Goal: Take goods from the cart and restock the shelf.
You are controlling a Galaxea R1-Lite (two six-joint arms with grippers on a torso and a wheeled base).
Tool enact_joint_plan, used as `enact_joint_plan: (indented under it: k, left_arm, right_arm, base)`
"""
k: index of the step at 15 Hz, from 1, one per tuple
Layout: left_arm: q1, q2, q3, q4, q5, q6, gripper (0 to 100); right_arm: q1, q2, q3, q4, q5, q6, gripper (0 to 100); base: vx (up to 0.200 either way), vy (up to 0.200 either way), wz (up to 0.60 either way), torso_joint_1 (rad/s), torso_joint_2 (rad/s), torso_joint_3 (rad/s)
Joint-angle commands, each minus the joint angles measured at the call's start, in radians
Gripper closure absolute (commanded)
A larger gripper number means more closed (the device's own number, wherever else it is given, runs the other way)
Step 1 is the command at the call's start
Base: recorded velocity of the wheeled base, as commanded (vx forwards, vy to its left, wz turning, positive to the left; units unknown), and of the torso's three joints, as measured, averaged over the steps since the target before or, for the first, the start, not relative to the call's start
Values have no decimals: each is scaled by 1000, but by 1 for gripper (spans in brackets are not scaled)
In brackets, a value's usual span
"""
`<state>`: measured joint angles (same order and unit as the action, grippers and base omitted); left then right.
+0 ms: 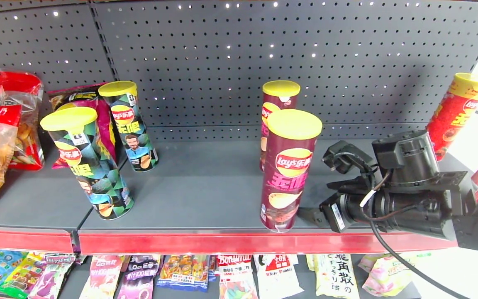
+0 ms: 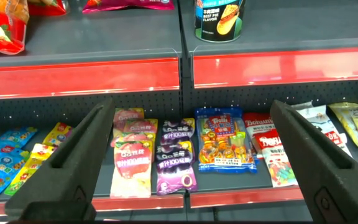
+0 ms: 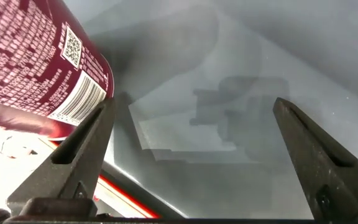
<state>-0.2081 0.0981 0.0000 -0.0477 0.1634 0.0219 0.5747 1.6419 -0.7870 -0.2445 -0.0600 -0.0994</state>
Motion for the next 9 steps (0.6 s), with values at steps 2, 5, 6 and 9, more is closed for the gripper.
enact_joint_plan:
  k: [2, 5, 6, 9]
  left_arm:
    - [-1, 2, 0, 0, 1, 0, 0]
    - [-1, 2, 0, 0, 1, 0, 0]
    - [1, 2, 0, 0, 1, 0, 0]
    - [-1, 2, 0, -1, 1, 0, 0]
  right_arm:
    - [4, 3, -1, -1, 0, 0, 0]
    - [13, 10, -9, -1, 0, 0, 0]
    - [13, 12, -14, -1, 0, 0, 0]
    - [14, 13, -14, -1, 0, 0, 0]
  base:
    - [0, 0, 0, 0, 0, 0]
    - [0, 0, 0, 0, 0, 0]
    - [0, 0, 0, 0, 0, 0]
    - [0, 0, 0, 0, 0, 0]
